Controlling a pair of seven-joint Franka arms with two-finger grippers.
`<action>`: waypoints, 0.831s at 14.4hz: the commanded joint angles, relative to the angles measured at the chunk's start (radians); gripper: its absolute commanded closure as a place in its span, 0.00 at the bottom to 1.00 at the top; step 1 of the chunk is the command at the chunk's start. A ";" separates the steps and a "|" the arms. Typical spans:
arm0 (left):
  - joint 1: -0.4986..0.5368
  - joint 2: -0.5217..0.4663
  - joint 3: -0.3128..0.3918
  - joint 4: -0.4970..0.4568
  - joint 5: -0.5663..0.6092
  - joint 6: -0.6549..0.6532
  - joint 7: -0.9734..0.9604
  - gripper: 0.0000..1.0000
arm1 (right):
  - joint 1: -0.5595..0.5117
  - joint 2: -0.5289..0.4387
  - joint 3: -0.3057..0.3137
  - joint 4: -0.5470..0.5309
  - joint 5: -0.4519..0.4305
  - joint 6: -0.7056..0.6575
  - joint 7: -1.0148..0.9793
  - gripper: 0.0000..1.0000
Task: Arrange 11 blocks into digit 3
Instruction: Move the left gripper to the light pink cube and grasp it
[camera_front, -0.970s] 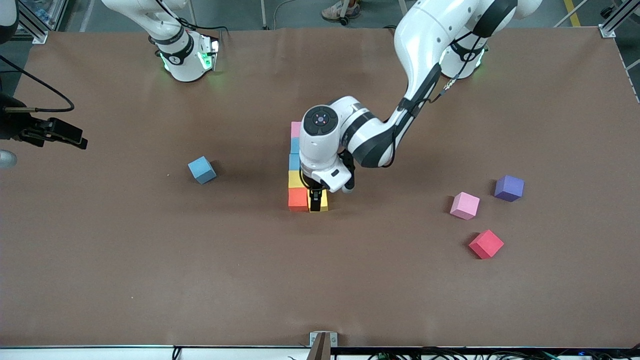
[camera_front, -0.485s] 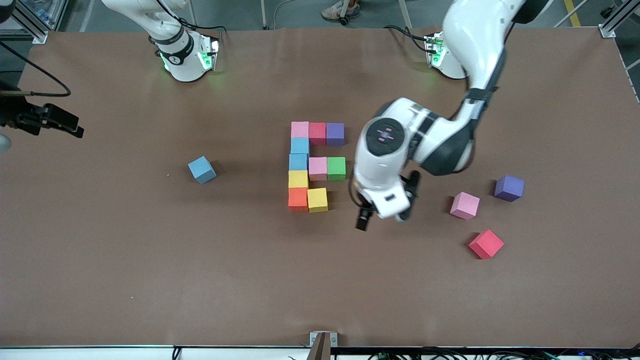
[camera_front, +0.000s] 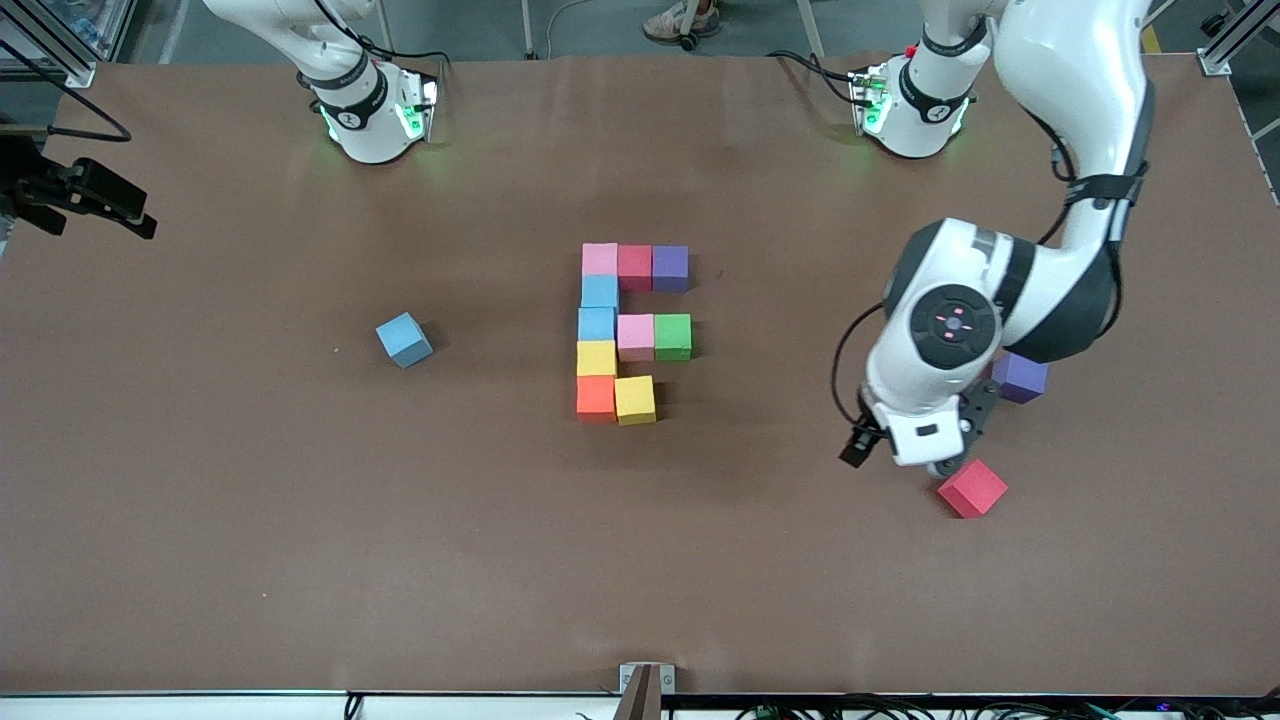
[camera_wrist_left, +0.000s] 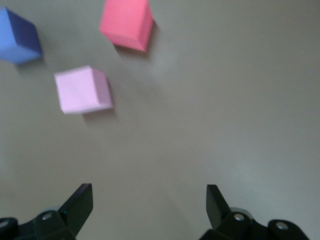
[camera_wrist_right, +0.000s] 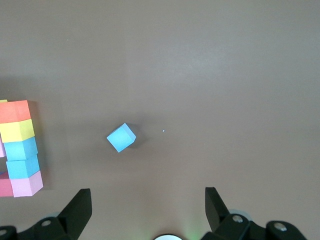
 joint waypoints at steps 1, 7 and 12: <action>0.094 -0.102 -0.013 -0.187 0.009 0.084 0.133 0.00 | -0.013 -0.028 0.009 -0.030 -0.011 0.000 -0.007 0.00; 0.163 -0.129 -0.014 -0.356 0.000 0.196 0.199 0.00 | -0.012 -0.024 0.009 -0.021 0.000 0.000 -0.007 0.00; 0.184 -0.064 -0.013 -0.358 -0.054 0.277 0.184 0.00 | -0.015 -0.002 0.007 0.034 -0.003 -0.013 -0.142 0.00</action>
